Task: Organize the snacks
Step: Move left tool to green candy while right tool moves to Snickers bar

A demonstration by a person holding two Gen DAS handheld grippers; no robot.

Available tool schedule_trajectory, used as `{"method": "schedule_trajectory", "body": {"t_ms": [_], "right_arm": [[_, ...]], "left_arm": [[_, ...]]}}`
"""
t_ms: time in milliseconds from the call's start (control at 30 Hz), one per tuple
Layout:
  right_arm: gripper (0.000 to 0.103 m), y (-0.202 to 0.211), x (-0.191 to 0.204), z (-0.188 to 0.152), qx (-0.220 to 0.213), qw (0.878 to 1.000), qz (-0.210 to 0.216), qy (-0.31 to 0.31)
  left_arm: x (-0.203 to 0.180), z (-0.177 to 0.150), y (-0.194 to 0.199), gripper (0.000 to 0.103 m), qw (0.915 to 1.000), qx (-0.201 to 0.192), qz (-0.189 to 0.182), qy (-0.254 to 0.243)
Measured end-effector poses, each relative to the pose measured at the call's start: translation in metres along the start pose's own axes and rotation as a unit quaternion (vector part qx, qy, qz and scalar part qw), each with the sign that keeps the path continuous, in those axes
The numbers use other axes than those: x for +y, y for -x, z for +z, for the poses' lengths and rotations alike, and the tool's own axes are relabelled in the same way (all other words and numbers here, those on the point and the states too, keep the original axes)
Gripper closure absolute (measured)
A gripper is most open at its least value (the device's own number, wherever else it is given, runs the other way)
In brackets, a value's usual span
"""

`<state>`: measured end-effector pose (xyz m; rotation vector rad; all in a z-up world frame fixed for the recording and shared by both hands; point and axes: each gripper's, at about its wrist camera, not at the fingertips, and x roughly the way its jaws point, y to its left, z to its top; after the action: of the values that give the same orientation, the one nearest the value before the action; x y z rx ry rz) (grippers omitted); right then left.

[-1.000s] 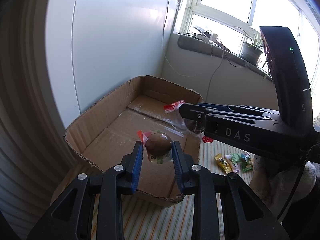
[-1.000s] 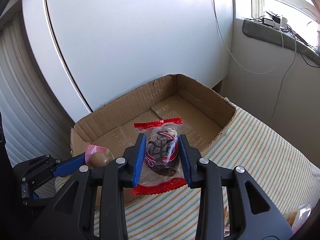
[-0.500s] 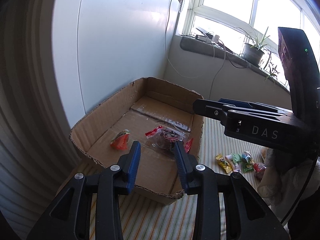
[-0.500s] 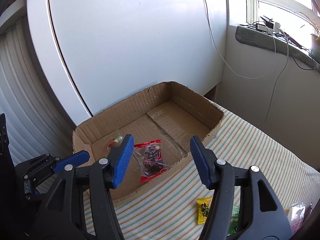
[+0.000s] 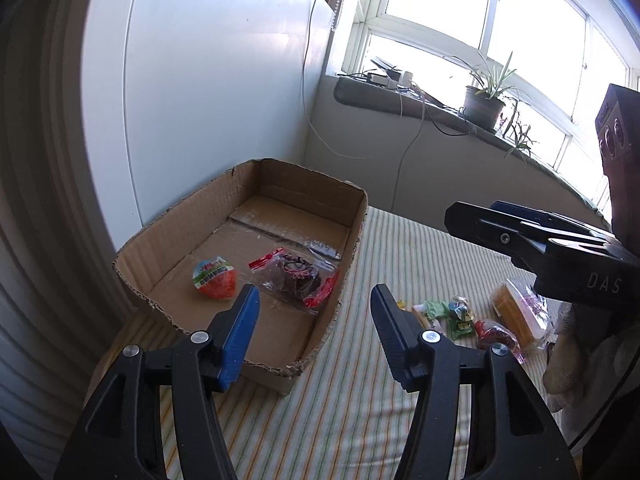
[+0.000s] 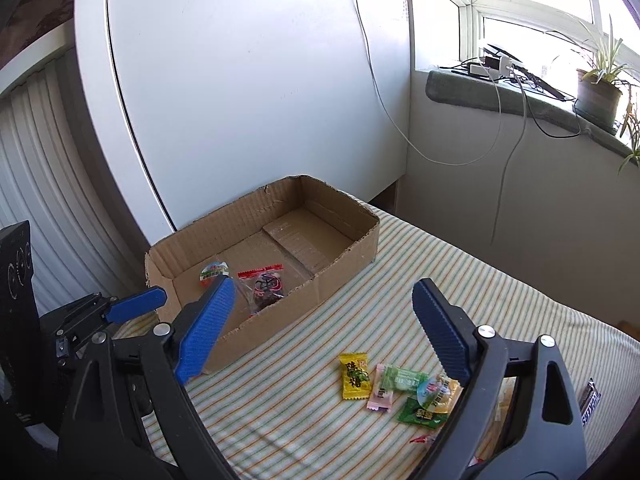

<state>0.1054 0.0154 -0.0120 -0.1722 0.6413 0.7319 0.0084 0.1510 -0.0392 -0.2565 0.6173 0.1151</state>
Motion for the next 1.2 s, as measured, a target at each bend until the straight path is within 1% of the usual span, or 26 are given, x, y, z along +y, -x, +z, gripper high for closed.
{"method": "schedule_trajectory", "body": {"t_ms": [267, 367, 533, 667, 833, 900, 1000, 1033, 1067, 1133, 1167, 1200], "right_arm": [[0.009, 0.051, -0.041, -0.031, -0.01, 0.999, -0.049, -0.02], [0.009, 0.068, -0.059, -0.044, -0.013, 0.996, -0.08, -0.027], [0.009, 0.091, -0.086, -0.063, -0.01, 0.992, -0.111, -0.052], [0.009, 0.108, -0.105, -0.086, 0.0, 0.988, -0.143, -0.062], [0.009, 0.124, -0.129, -0.122, 0.028, 0.98, -0.181, -0.079], [0.009, 0.127, -0.138, -0.138, 0.044, 0.977, -0.187, -0.09], [0.01, 0.126, -0.151, -0.16, 0.07, 0.972, -0.191, -0.114], [0.011, 0.126, -0.155, -0.166, 0.076, 0.971, -0.189, -0.124], [0.015, 0.125, -0.158, -0.171, 0.082, 0.971, -0.182, -0.134], [0.016, 0.12, -0.162, -0.179, 0.095, 0.969, -0.171, -0.153], [0.017, 0.118, -0.164, -0.181, 0.099, 0.968, -0.168, -0.159], [0.02, 0.116, -0.165, -0.184, 0.103, 0.967, -0.163, -0.166]], "left_arm": [[-0.029, -0.008, -0.005, 0.045, 0.9995, 0.01, -0.026, -0.017], [-0.04, -0.012, -0.008, 0.045, 0.9989, 0.016, -0.039, -0.022], [-0.063, -0.019, -0.017, 0.045, 0.9969, 0.029, -0.064, -0.034], [-0.086, -0.027, -0.022, 0.045, 0.9933, 0.047, -0.095, -0.047], [-0.117, -0.042, -0.029, 0.046, 0.9858, 0.071, -0.133, -0.072], [-0.128, -0.048, -0.031, 0.047, 0.9827, 0.08, -0.148, -0.078], [-0.144, -0.055, -0.036, 0.053, 0.976, 0.097, -0.174, -0.088], [-0.149, -0.058, -0.038, 0.055, 0.9741, 0.102, -0.179, -0.094], [-0.153, -0.06, -0.04, 0.058, 0.9721, 0.107, -0.183, -0.1], [-0.16, -0.064, -0.046, 0.062, 0.9682, 0.12, -0.191, -0.107], [-0.163, -0.066, -0.048, 0.063, 0.9666, 0.125, -0.195, -0.11], [-0.166, -0.067, -0.05, 0.063, 0.9651, 0.129, -0.198, -0.113]]}}
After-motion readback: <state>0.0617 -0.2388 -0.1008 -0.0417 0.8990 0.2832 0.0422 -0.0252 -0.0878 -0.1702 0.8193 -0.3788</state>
